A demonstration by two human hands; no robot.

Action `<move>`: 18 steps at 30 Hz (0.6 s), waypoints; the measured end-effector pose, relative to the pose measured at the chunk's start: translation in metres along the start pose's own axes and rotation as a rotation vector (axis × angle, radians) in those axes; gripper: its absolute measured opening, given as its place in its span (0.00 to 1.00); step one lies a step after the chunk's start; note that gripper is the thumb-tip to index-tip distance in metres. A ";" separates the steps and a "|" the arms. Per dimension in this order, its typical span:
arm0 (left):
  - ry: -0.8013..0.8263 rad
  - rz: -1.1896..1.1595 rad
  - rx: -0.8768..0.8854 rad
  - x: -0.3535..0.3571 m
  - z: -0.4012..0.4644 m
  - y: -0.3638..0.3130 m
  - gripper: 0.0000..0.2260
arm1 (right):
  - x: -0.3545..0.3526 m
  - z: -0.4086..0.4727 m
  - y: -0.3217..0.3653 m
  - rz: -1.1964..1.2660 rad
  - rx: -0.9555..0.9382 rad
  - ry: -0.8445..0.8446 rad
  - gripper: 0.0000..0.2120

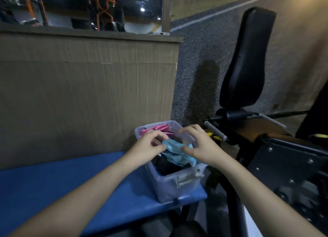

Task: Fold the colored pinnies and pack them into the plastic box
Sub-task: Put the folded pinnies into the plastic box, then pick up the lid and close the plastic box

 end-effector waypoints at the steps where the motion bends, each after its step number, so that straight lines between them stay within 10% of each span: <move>1: 0.004 -0.006 0.011 0.006 -0.008 -0.004 0.09 | -0.004 -0.013 0.005 0.012 0.005 -0.006 0.23; 18: 0.266 0.067 0.003 0.266 -0.106 -0.033 0.10 | -0.041 -0.334 -0.072 0.053 0.403 -0.102 0.19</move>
Point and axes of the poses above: each hand's wrist, its own z-axis towards the middle knuckle, its own x-axis out of the palm, y = z × x, the point moved 7 cm from there along z, towards the middle knuckle, and after that the axes turned 13 degrees about -x, right-handed, at the moved point
